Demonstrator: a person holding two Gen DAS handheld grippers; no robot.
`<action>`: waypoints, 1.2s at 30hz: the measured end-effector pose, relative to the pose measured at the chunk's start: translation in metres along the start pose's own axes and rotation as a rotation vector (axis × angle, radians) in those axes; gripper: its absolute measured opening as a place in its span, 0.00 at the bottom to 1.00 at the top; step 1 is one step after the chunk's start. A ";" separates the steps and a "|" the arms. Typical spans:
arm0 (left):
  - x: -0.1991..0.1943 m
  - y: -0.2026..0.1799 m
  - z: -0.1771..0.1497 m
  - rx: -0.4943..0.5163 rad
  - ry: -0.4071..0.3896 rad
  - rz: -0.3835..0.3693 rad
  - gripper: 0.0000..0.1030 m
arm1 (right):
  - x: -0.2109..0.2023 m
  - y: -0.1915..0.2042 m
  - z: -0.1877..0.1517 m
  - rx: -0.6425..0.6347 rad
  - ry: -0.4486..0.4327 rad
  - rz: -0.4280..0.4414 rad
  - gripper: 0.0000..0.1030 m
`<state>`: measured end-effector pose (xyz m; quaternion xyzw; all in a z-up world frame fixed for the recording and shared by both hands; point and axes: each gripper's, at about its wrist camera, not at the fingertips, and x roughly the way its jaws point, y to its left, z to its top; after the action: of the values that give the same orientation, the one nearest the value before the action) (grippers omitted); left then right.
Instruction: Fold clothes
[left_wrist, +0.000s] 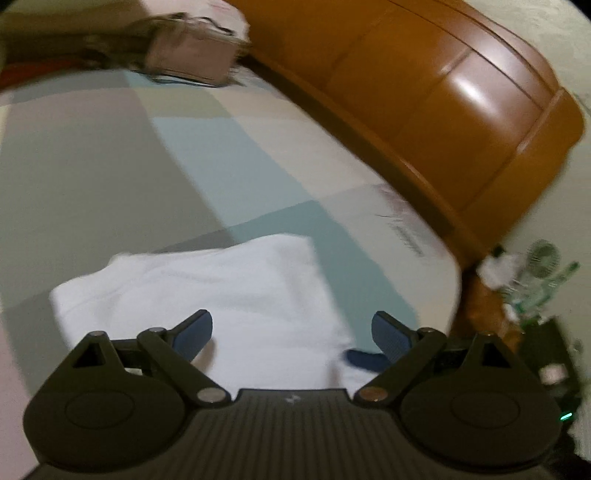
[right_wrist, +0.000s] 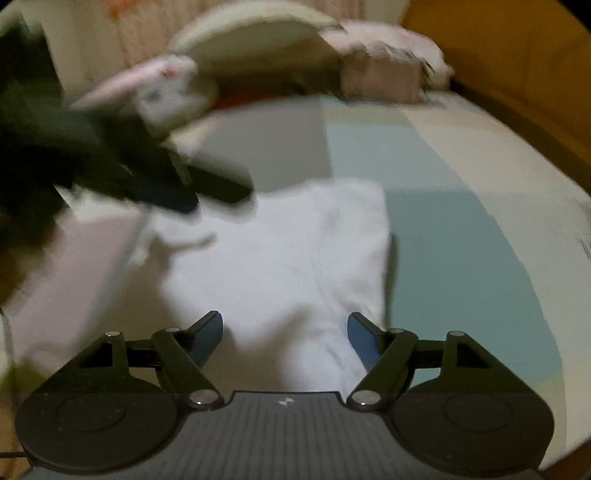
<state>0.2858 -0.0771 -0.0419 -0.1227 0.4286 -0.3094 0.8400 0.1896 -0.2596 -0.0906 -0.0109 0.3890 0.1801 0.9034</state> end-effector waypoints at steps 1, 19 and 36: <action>0.004 -0.005 0.005 0.021 0.013 -0.016 0.90 | -0.002 -0.001 -0.001 0.003 -0.014 0.012 0.80; 0.105 -0.039 0.044 0.111 0.120 -0.024 0.91 | -0.013 -0.011 -0.013 0.059 -0.096 0.120 0.94; 0.062 -0.069 0.048 0.264 0.136 0.136 0.92 | -0.053 -0.011 -0.020 0.110 -0.150 0.115 1.00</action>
<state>0.3227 -0.1721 -0.0203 0.0395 0.4474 -0.3130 0.8369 0.1454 -0.2902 -0.0686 0.0748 0.3296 0.2103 0.9173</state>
